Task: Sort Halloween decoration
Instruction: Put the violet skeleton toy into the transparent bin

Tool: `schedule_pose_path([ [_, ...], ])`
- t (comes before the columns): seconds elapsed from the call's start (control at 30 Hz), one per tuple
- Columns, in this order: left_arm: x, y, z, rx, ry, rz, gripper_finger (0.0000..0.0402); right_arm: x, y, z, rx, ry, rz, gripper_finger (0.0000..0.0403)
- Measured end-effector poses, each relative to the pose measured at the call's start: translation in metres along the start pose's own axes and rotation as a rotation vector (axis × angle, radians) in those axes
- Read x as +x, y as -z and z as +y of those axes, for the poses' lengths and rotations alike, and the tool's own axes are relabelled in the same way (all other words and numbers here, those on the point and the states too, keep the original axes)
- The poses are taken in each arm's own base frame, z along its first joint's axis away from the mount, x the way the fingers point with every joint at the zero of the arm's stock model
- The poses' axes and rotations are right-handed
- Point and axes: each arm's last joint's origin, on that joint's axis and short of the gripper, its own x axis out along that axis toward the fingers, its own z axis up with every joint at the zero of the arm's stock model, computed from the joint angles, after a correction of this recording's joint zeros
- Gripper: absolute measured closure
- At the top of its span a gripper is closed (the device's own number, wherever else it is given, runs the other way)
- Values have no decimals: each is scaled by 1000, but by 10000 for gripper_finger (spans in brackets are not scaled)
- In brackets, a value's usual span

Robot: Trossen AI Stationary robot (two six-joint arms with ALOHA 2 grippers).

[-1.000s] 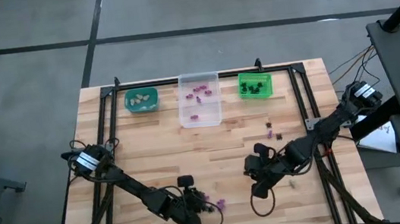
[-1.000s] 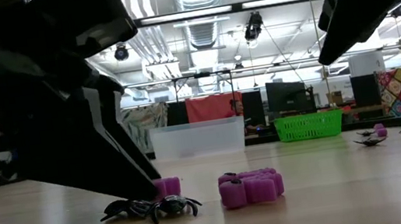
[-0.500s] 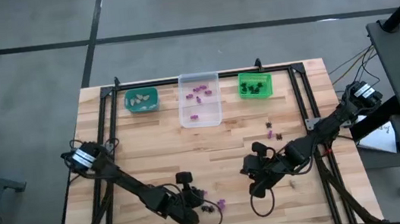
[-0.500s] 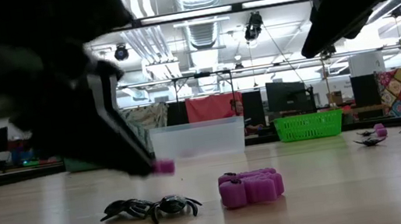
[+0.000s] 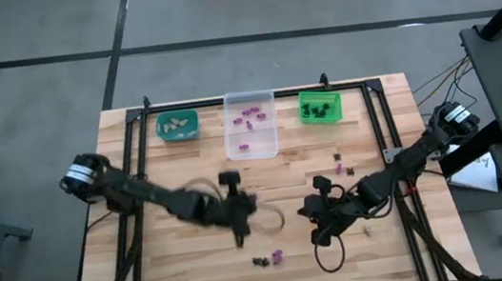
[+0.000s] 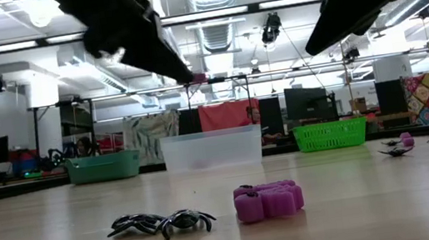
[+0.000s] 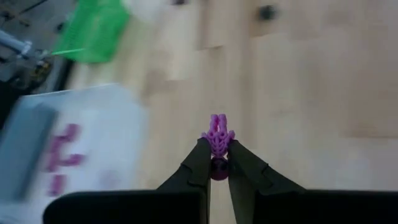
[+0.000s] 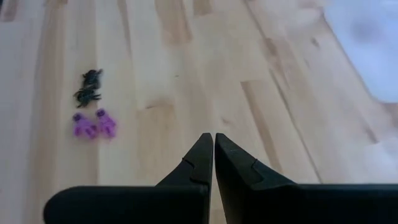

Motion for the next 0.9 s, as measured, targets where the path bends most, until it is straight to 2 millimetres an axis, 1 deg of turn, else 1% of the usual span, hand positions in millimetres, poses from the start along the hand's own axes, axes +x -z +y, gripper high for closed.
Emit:
schedule_pose_path([
  [0.1,14,-3,45,6,-24,26,394,2,-2,-4,-15,15,-2,394],
  [0.2,34,0,95,-26,-42,41,394,5,-6,-10,-9,31,-4,394],
  [0.27,48,6,128,-55,-41,45,394,7,-8,-14,-3,42,-5,394],
  [0.37,70,17,173,-127,-7,-7,394,9,-10,-19,-4,56,-5,394],
  [0.43,83,24,201,-196,21,-75,394,11,-12,-22,-3,65,-6,394],
  [0.53,99,41,238,-318,47,-99,394,12,-14,-26,-3,75,-10,394],
  [0.6,107,50,257,-399,55,-95,394,14,-16,-29,-13,82,-10,394],
  [0.7,121,62,275,-508,67,-78,394,16,-18,-34,-21,96,-10,394],
  [0.8,134,67,283,-558,67,-50,394,18,-21,-40,-16,113,-10,394],
  [0.9,143,65,287,-568,71,-18,385,21,-23,-47,3,130,-12,394],
])
